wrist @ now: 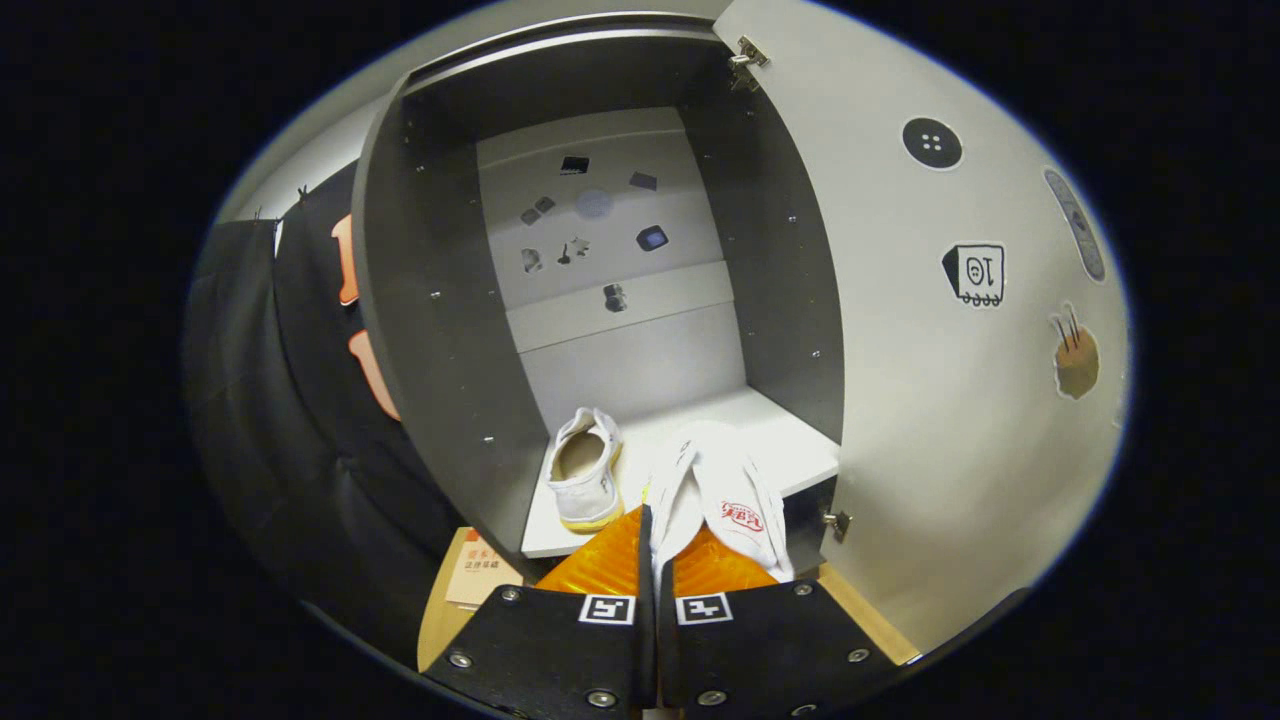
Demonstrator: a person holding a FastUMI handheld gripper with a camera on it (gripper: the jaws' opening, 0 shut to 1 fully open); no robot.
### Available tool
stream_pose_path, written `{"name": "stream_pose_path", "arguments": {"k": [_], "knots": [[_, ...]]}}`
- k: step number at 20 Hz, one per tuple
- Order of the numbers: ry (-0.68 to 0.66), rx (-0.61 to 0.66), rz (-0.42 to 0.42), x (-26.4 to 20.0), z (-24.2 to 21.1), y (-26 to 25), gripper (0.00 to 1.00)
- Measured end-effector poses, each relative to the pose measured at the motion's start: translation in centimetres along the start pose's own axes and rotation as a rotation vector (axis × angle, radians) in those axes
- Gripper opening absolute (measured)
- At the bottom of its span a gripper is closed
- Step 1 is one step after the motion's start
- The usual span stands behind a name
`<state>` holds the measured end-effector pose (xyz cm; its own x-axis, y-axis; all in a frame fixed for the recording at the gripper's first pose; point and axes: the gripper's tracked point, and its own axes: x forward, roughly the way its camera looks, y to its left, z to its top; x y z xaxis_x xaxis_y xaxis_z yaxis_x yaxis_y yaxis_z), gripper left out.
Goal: Open the shoe cabinet door, grab the shoes and put them into the shoe cabinet, then close the shoe cabinet door.
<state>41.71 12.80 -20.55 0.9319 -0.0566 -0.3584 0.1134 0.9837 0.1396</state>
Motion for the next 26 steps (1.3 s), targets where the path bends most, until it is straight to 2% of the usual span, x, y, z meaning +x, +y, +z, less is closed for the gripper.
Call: {"name": "stream_pose_path", "arguments": {"k": [2, 8, 14, 22, 26], "knots": [[-0.002, -0.057, -0.021, 2.1, 0.2, -0.9, 0.01], [0.004, -0.162, 0.069, 9.5, 0.6, -0.9, 0.01], [0.02, -0.307, 0.21, 16.4, 0.7, 0.1, 0.01], [0.047, -0.419, 0.316, 22.8, 0.6, 2.1, 0.01], [0.055, -0.454, 0.327, 24.7, 0.5, 2.8, 0.01]]}}
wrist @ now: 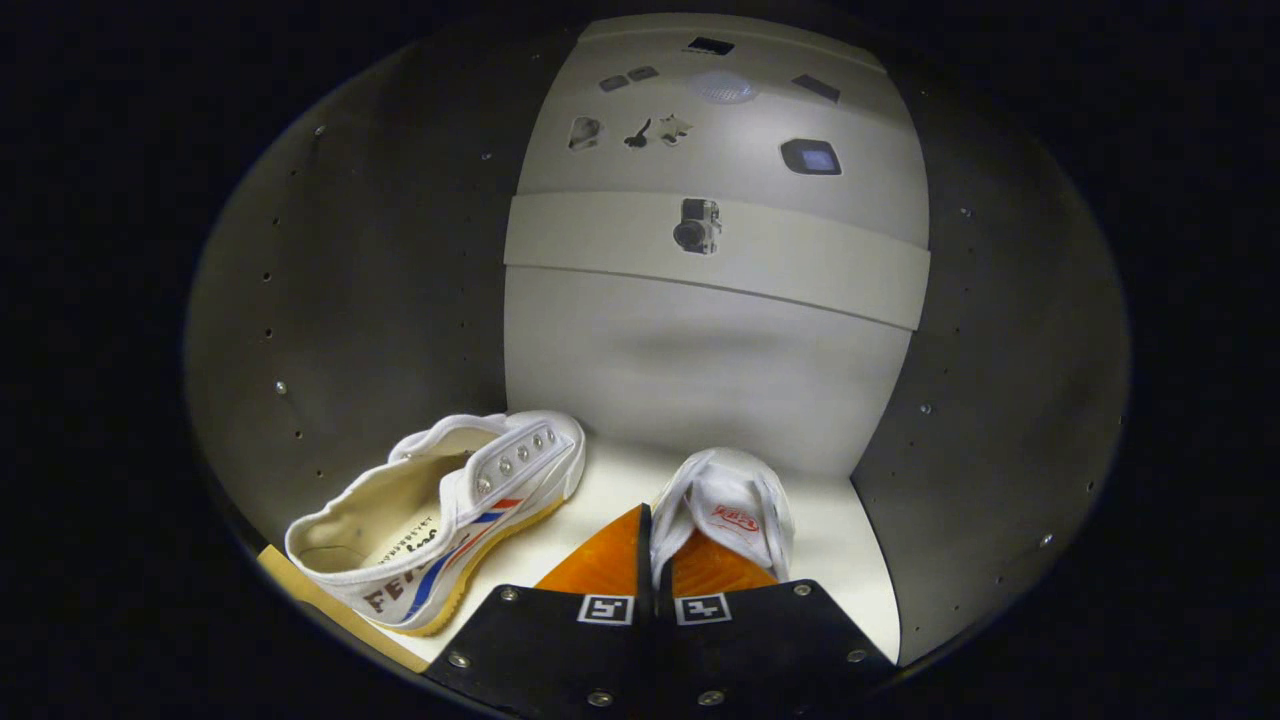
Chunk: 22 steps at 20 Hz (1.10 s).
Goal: Open the shoe cabinet door, grab the shoes and put them into the shoe cabinet, then close the shoe cabinet door.
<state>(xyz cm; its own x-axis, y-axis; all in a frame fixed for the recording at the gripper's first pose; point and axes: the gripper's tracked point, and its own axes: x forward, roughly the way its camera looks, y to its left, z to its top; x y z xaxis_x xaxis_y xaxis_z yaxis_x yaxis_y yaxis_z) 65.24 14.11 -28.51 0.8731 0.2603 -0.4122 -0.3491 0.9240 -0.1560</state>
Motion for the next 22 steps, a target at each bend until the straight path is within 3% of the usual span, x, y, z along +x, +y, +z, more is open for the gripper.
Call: {"name": "stream_pose_path", "arguments": {"k": [6, 10, 11, 15, 22], "knots": [[0.039, -0.032, -0.008, 0.0, -0.3, 0.5, 0.03], [0.117, -0.077, 0.001, -0.8, -2.0, 1.6, 0.23], [0.128, -0.092, -0.003, -1.3, -2.2, 1.8, 0.37], [0.129, -0.122, -0.025, -3.8, -1.8, 2.5, 0.59], [0.098, -0.174, -0.055, -10.6, -0.7, 3.8, 0.8]]}}
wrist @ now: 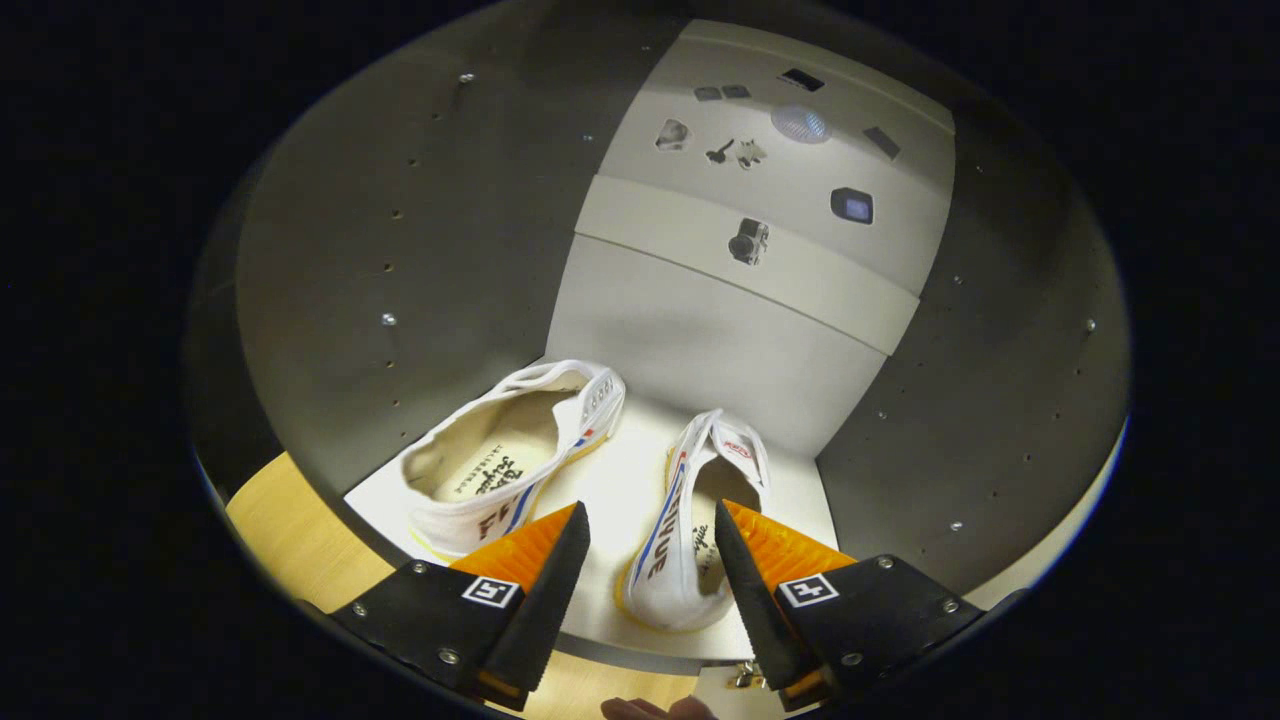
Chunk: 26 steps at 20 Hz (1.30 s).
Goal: Open the shoe cabinet door, grab the shoes and put them into the shoe cabinet, then close the shoe cabinet door.
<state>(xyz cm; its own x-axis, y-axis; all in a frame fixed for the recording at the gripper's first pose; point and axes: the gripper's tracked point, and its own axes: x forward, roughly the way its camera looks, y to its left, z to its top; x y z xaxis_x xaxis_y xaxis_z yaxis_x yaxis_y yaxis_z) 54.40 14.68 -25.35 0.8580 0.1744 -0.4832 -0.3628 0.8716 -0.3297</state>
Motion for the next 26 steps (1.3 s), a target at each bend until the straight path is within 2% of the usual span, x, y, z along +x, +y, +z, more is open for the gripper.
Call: {"name": "stream_pose_path", "arguments": {"k": [9, 13, 15, 21, 26], "knots": [[-0.075, 0.071, 0.066, -13.3, 0.3, 5.8, 0.85], [-0.113, 0.078, 0.06, -18.3, -0.6, 6.6, 0.85], [-0.14, 0.107, 0.084, -21.5, -1.3, 7.1, 0.85], [-0.221, 0.165, 0.196, -33.2, -5.0, 5.5, 0.85], [-0.265, 0.193, 0.235, -41.0, -9.7, 2.2, 0.85]]}}
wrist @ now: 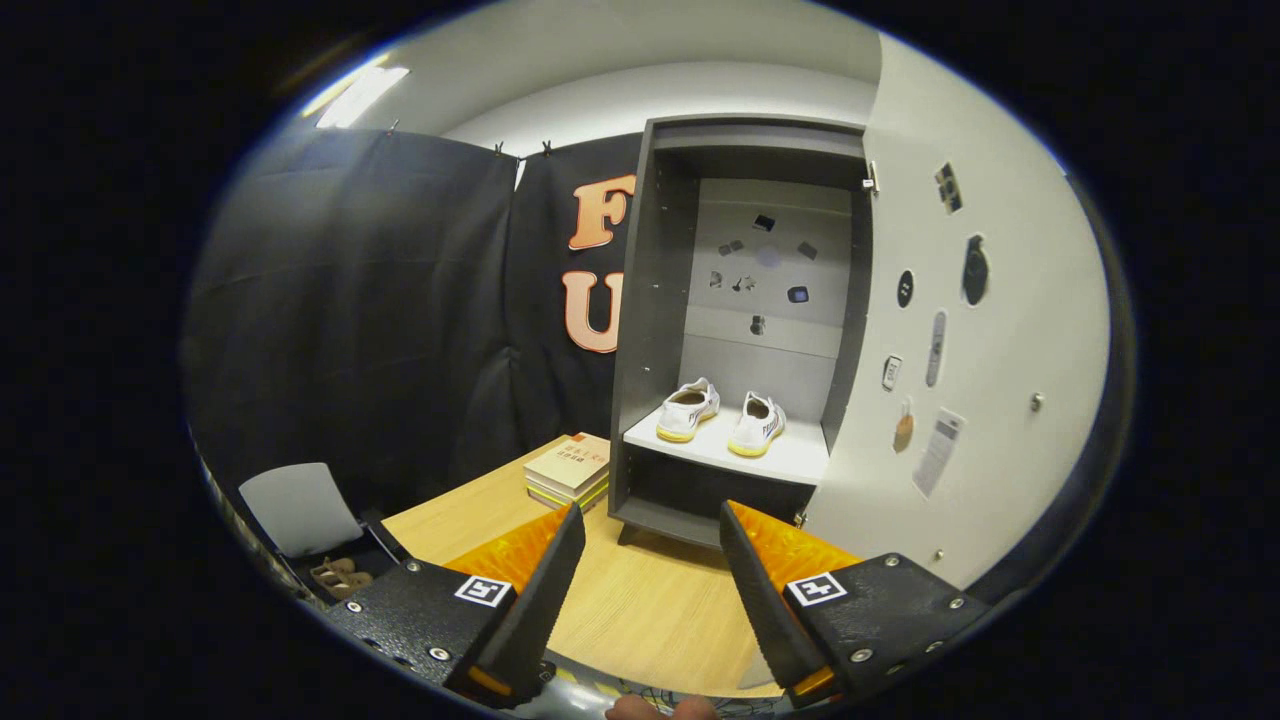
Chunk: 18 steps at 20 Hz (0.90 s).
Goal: Open the shoe cabinet door, grab the shoes and put them into the shoe cabinet, then close the shoe cabinet door.
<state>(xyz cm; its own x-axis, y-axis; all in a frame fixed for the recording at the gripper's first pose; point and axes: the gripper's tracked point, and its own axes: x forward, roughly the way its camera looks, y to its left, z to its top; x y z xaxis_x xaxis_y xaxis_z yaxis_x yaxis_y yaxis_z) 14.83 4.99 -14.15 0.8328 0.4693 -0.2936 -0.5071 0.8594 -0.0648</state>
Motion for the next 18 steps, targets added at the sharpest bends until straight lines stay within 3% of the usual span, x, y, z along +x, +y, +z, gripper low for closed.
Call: {"name": "stream_pose_path", "arguments": {"k": [6, 10, 15, 18], "knots": [[-0.059, 0.091, 0.025, -8.1, 0.5, -4.4, 0.85], [-0.065, 0.141, -0.037, -10.9, -0.3, -10.9, 0.85], [-0.095, 0.185, -0.128, -11.2, -0.5, -18.5, 0.85], [-0.091, 0.179, -0.137, -9.2, -0.5, -20.8, 0.84]]}}
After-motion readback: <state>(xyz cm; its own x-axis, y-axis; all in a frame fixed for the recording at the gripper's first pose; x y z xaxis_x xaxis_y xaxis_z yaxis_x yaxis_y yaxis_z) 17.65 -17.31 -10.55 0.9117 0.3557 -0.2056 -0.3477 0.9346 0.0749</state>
